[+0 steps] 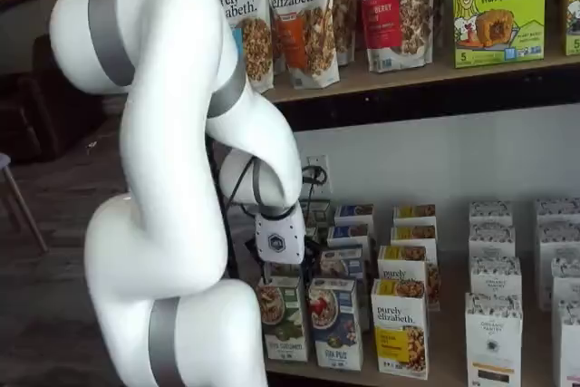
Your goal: Pick up the blue and white box that is on the bottom shelf, the second box from the left
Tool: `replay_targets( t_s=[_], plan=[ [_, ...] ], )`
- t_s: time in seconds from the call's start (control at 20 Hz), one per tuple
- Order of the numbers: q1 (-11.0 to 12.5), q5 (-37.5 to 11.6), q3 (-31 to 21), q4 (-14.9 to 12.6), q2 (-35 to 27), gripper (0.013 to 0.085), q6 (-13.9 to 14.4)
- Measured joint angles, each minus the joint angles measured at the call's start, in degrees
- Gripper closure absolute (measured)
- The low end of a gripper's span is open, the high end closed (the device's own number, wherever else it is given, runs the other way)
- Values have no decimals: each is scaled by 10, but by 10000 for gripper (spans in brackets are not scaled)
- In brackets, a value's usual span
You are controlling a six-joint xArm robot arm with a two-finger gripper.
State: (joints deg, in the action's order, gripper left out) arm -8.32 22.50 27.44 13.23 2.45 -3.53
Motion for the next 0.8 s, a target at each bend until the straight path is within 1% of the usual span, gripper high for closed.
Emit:
replay_targets(
  t_s=[0.15, 0.4, 0.65, 0.8],
  plan=[
    [0, -14, 15, 6, -30, 130, -8],
    [-4, -29, 43, 15, -76, 130, -13],
    [-3, -37, 68, 2, -117, 130, -2],
    [-1, -49, 80, 0, -140, 130, -3]
  ],
)
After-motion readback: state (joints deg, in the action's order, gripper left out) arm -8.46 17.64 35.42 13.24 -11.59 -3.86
